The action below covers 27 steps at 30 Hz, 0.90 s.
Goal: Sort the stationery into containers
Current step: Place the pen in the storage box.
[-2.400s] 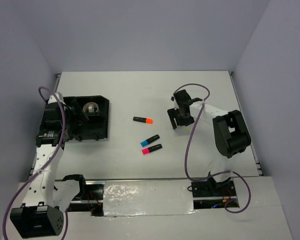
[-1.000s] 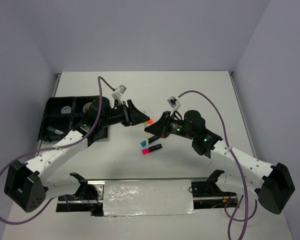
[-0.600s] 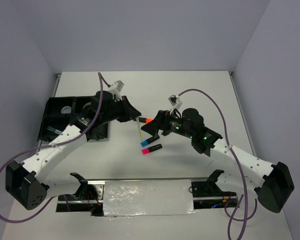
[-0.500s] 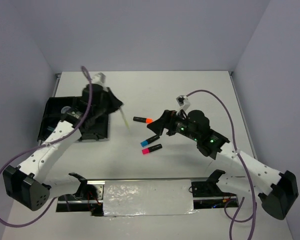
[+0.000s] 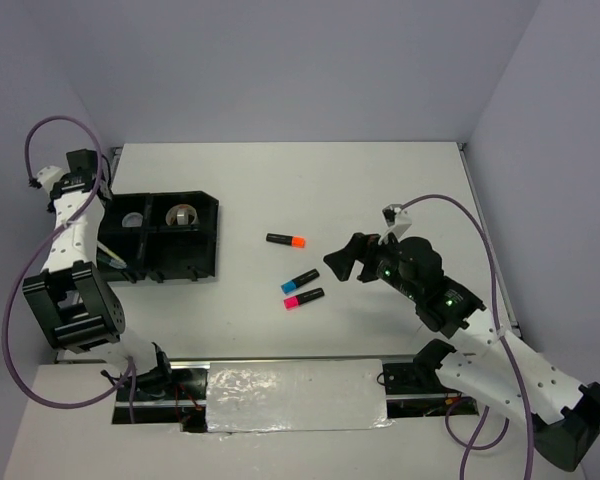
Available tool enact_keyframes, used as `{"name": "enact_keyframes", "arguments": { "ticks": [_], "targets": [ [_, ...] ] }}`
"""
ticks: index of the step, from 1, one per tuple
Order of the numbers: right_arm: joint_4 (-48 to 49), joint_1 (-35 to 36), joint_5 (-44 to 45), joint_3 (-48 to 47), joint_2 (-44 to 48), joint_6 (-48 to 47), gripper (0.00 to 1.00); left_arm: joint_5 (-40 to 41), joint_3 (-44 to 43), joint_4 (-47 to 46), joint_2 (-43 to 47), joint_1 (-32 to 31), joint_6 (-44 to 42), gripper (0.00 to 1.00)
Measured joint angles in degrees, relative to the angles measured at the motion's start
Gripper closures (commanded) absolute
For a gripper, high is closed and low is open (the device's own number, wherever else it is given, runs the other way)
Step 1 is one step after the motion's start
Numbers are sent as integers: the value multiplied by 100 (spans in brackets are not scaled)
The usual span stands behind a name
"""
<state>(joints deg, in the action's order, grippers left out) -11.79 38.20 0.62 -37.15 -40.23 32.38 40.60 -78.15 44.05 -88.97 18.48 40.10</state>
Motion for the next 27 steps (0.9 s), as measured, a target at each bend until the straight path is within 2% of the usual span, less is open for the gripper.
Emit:
{"name": "enact_keyframes", "arguments": {
  "ticks": [9, 20, 22, 25, 26, 27],
  "targets": [
    [-46, 0, -431, 205, -179, -107, 0, 74, -9, -66, -105, 374, 70, 100],
    [33, 0, -734, 234, 28, -26, 0, -407, 105, -415, -619, 568, 79, 99],
    [68, 0, -756, 280, 81, -7, 0, -501, 164, -494, -643, 595, 76, 93],
    [70, 0, -774, 315, 83, 26, 0, -640, 267, -575, -640, 595, 76, 78],
    [81, 2, -789, 319, 79, 39, 0, -686, 302, -601, -640, 595, 72, 66],
    [103, 2, -807, 323, 76, 61, 0, -743, 337, -627, -640, 595, 66, 61]
  ]
}}
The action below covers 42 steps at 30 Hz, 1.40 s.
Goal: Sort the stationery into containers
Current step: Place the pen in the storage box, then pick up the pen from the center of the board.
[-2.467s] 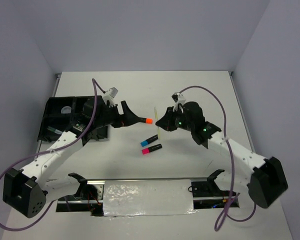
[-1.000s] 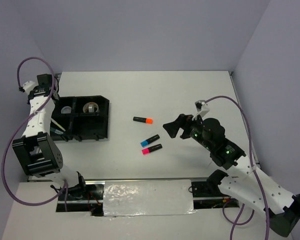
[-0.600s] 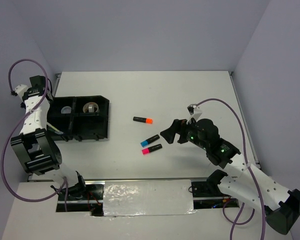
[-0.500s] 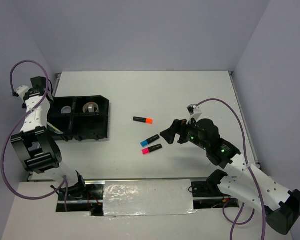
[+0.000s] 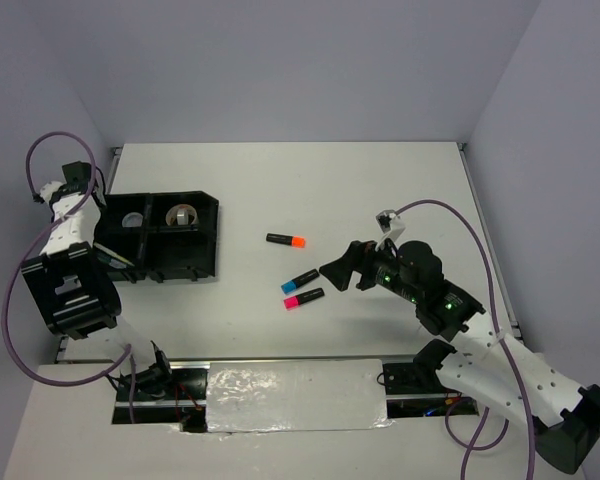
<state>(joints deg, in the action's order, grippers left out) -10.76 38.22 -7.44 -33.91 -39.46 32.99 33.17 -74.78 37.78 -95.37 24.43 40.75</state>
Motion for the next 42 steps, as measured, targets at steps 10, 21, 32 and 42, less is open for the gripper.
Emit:
{"name": "enact_keyframes", "arguments": {
  "ticks": [10, 21, 32, 42],
  "targets": [
    [221, 50, -162, -46, -715, -44, 0, -433, 282, -136, 168, -66, -15, 11],
    [-905, 1047, 1692, -1182, -3427, 63, 0, -1928, 614, -1255, 2341, -3779, -1303, 1],
    [-1185, 1075, 2317, -540, -1285, 354, 0, -3351, -796, -1189, -323, -5532, -2999, 1],
    [-1591, 1075, 1834, -295, 179, -92, 0, -4105, -2050, -691, -2153, -5484, -5276, 1]
  ]
}}
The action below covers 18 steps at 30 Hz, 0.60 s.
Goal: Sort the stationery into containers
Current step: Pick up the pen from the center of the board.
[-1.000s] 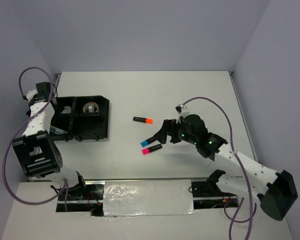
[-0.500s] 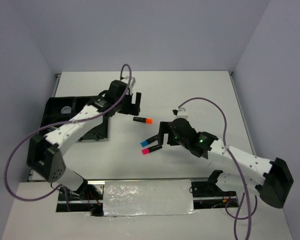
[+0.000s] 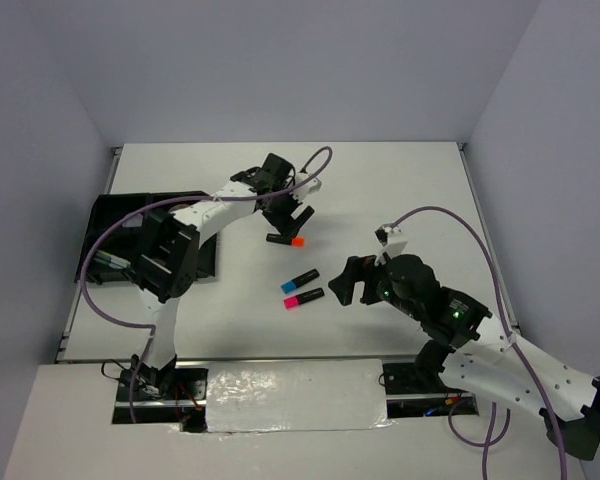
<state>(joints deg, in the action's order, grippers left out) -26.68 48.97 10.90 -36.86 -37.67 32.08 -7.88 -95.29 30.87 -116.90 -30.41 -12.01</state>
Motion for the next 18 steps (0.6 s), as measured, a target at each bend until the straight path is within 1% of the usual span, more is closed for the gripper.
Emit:
{"name": "enact_keyframes", "arguments": {
  "ticks": [5, 7, 8, 11, 12, 14, 15, 18],
  "targets": [
    [-20, 0, -153, 0, 35, -164, 0, -389, -39, 57, -411, 11, -236, 4],
    [-31, 0, -168, 0, 28, -205, 0, -570, -107, 87, -597, 11, -282, 9],
    [-37, 0, -177, 2, -2, -223, 0, -629, -129, 87, -667, 11, -282, 13],
    [-37, 0, -223, 26, -39, -273, 0, -767, -197, 31, -852, 11, -286, 20],
    [-37, 0, -240, 37, -39, -289, 0, -815, -205, -31, -874, 11, -271, 33],
    [-37, 0, -282, 57, -39, -321, 0, -837, -199, -173, -909, 11, -225, 45],
    [-37, 0, -302, 61, -39, -334, 0, -826, -195, -247, -931, 11, -227, 56],
    [-35, 0, -374, 68, 0, -369, 0, -750, -192, -391, -951, 11, -81, 74]
  ]
}}
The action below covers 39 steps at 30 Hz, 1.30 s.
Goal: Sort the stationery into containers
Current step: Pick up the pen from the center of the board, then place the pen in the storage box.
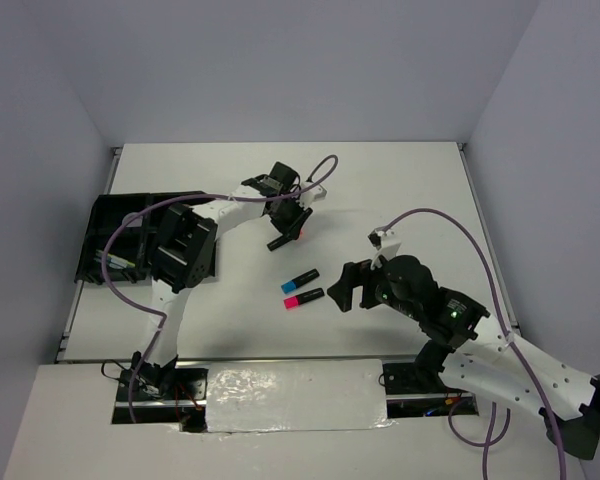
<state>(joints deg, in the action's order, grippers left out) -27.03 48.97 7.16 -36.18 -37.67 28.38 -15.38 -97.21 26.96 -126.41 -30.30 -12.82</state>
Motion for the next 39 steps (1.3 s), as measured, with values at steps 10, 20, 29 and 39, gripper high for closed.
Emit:
{"name": "enact_keyframes", "arguments": {
  "ticks": [10, 20, 29, 39],
  "targets": [
    [39, 0, -61, 22, 254, -96, 0, 796, 164, -142, 380, -22, 664, 90],
    [39, 0, -74, 109, 286, -105, 0, 2916, 555, -151, 2872, 752, 2949, 90],
    [42, 0, -105, 111, 407, -103, 0, 3851, 3362, -85, 4660, 3136, 5292, 80],
    [46, 0, -216, 111, 407, -101, 0, 3893, 4050, -387, 4675, 3215, 6105, 61]
  ]
}}
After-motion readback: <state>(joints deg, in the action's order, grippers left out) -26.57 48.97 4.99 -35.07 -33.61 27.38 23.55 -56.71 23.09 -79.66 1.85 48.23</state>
